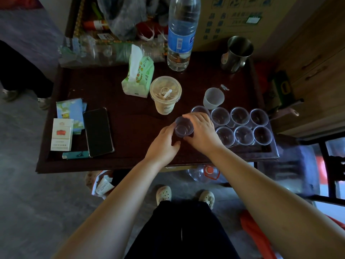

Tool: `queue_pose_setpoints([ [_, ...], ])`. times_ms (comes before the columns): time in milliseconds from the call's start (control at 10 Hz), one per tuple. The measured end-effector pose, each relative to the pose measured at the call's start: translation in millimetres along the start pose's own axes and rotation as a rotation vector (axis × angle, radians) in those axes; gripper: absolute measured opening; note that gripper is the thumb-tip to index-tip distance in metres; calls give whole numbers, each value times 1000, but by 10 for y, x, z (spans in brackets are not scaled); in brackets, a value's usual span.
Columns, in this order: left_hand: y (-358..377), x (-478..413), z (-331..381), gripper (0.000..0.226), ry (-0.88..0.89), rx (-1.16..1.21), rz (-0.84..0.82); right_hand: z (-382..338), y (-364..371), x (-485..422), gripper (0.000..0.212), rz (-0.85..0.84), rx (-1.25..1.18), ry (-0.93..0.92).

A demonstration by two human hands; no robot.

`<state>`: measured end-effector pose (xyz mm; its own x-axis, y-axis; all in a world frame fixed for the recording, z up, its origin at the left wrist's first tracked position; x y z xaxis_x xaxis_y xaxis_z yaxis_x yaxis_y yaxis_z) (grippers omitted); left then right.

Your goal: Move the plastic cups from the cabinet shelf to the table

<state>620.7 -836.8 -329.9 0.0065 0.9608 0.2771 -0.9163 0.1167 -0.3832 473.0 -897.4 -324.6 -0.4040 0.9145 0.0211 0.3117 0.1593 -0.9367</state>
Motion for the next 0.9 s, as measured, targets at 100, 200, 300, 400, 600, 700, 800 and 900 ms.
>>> queue_pose_setpoints([
  [100, -31, 5, 27, 60, 11, -11, -5, 16, -40, 16, 66, 3, -3, 2],
  [200, -39, 24, 75, 60, 92, -101, 11, 36, -111, 54, 65, 8, -3, 15],
  [300, -29, 63, 131, 65, 197, -239, 12, 70, -201, 147, 61, 57, -17, 45],
  [400, 14, 79, 157, 68, 276, -433, -47, 151, -256, 309, 64, 88, 6, 87],
  [600, 109, 112, 128, 70, 211, -595, -184, 285, -238, 634, 70, -9, 102, 144],
  [700, 109, 105, 127, 74, 125, -644, -286, 296, -197, 698, 75, -119, 141, 181],
  [800, 82, 95, 180, 74, 117, -646, -296, 277, -231, 724, 77, -116, 150, 168],
  [900, 72, 162, 301, 74, 149, -626, -251, 201, -344, 777, 77, -76, 144, 180],
])
Point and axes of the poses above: each hand's wrist, its own x-axis away from the middle knuckle, its own y-axis out of the palm, z = x × y, the point moved 1 cm from there along -x, towards the middle knuckle, and after that the axes turned 10 degrees about x, right-handed, at the moved point
